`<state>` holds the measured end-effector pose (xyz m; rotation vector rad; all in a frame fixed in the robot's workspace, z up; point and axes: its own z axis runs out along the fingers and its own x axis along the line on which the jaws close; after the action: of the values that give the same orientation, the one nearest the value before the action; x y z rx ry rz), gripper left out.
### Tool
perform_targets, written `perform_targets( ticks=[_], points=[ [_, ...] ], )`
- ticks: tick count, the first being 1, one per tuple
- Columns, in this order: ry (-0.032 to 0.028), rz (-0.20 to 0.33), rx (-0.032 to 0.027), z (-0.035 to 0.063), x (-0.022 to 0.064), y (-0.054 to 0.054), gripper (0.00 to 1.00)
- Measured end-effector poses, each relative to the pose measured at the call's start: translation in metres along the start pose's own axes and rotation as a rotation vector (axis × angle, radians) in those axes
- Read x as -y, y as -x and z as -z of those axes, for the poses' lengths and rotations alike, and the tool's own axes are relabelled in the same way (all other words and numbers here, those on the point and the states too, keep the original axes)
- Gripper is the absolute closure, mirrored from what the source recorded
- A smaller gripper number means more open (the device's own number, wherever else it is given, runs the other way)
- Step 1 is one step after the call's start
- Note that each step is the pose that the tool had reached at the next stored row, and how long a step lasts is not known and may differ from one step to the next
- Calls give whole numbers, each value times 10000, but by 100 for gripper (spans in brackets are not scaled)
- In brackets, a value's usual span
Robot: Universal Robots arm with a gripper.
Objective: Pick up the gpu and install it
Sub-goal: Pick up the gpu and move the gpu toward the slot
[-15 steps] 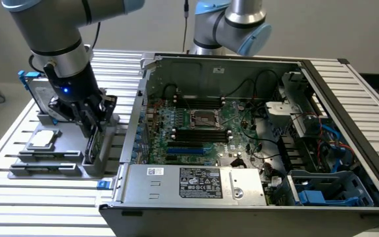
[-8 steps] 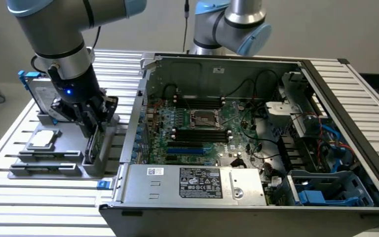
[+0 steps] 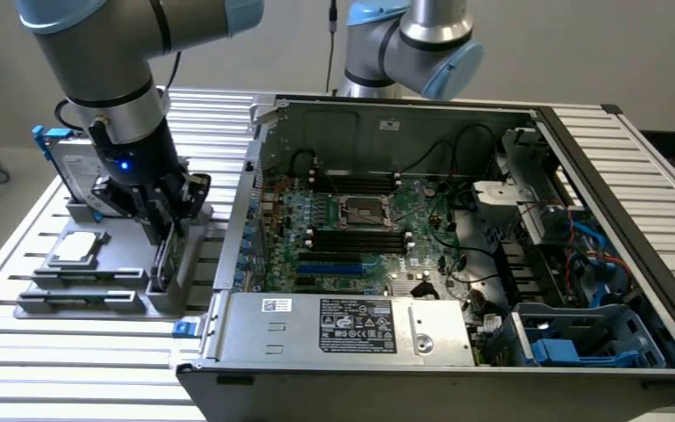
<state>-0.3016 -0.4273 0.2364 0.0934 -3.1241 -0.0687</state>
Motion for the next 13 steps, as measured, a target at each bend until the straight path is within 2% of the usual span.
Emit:
perform_targets(
  ticks=[13],
  points=[
    [-68,-1,-12,0,1,25,64]
  ],
)
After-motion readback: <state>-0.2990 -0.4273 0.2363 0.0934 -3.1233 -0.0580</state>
